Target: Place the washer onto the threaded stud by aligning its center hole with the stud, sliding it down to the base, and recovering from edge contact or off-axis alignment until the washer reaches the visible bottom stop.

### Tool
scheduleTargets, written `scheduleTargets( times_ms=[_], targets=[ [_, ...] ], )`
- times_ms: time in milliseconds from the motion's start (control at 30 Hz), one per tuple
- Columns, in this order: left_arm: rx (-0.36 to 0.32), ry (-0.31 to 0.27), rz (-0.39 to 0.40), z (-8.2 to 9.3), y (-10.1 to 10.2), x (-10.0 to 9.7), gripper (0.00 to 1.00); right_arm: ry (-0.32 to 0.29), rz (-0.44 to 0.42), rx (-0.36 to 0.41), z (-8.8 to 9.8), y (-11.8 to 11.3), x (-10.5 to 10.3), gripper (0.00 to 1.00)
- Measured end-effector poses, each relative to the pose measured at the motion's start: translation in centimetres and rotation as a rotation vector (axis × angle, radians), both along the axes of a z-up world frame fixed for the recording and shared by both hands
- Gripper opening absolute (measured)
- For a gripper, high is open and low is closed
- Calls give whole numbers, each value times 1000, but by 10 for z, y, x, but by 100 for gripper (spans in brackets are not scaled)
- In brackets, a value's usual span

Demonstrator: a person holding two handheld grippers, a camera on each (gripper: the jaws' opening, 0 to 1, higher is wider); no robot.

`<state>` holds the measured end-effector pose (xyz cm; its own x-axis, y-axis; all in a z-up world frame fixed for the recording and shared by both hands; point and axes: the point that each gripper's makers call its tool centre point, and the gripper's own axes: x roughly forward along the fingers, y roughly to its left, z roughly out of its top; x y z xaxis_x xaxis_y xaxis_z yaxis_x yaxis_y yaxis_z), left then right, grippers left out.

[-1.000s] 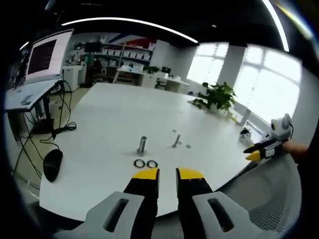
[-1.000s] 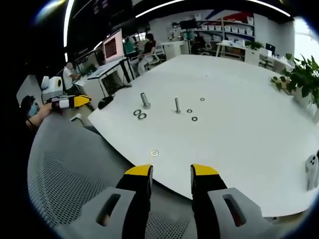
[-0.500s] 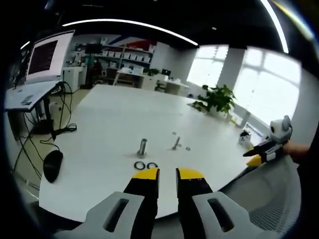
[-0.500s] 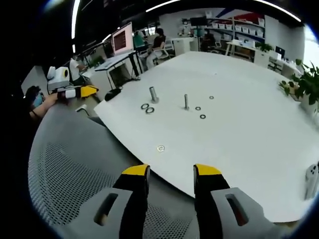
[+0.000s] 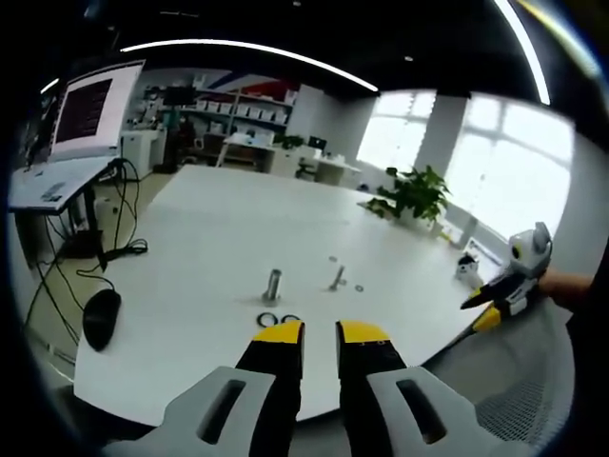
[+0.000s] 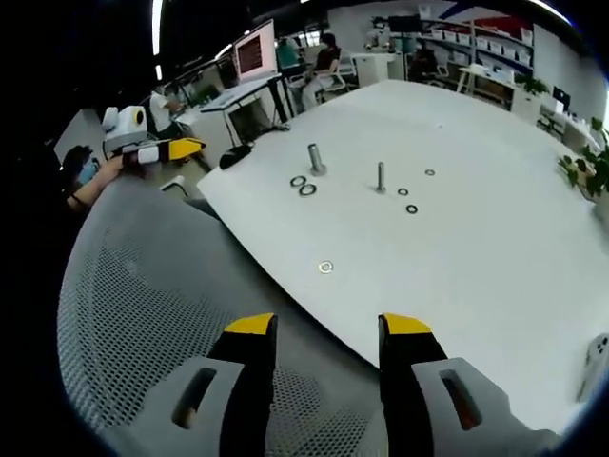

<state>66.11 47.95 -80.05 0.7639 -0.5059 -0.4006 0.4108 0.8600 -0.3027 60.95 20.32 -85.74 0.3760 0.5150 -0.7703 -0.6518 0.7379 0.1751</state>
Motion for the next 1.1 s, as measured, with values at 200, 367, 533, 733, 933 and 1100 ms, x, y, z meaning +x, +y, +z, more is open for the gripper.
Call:
scheduleTargets(
  times_ms=[200,367,533,733,933,1100],
  targets=[
    [0,1,-1,0,0,0,11,11,94,-23,-3,8,-3,46],
    [1,3,-2,-1,0,0,11,22,115,-46,-5,5,-3,46],
    [4,9,-4,-2,0,-1,11,23,145,-58,-7,6,1,49],
    [7,18,-9,-5,1,0,11,30,206,-117,-13,6,3,53],
    [11,23,-10,-8,2,1,11,26,189,-100,-10,8,15,53],
    [12,26,-12,-9,2,0,11,16,216,-120,-12,12,23,53]
  ],
)
